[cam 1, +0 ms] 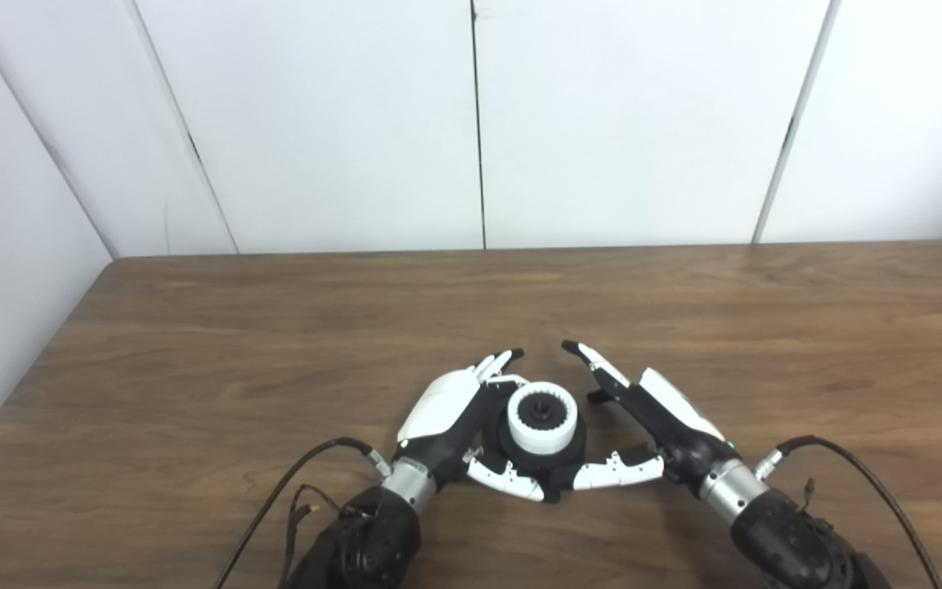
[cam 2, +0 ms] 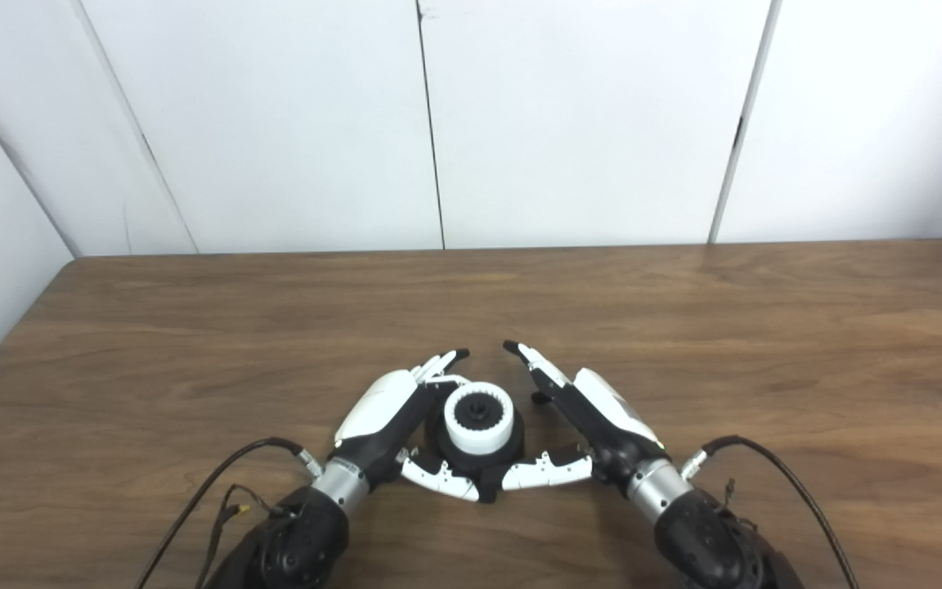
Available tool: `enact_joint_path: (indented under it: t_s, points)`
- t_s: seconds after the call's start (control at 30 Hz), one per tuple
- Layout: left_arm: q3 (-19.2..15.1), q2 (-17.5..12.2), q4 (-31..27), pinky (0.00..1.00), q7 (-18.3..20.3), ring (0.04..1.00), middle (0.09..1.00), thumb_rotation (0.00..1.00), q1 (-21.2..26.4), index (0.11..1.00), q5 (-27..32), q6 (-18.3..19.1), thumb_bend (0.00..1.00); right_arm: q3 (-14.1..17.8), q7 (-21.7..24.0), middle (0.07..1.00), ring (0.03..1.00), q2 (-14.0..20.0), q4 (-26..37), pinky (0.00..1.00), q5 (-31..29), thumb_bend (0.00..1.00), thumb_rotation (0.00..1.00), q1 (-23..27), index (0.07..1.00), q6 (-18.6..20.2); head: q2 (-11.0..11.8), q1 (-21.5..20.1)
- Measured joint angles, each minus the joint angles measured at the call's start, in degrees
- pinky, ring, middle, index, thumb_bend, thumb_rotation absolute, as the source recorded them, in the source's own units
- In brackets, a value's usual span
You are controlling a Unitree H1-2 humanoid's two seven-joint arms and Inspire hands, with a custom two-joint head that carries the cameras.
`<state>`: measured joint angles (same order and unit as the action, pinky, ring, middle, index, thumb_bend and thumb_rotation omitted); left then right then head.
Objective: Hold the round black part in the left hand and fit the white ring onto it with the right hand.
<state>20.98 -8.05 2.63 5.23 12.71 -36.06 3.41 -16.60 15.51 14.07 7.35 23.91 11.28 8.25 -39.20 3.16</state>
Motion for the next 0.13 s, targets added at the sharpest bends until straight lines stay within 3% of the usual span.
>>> enact_joint_path:
  t_s: [0.13]
  points:
    - [0.0,0.0,0.0,0.99,0.0,1.0,0.991,0.27,0.0,0.597,0.1,0.0,0.96,0.0,0.0,1.0,0.992,0.0,0.0,0.85,0.0,1.0,0.51,0.0,1.0,0.0,-0.1,-0.1]
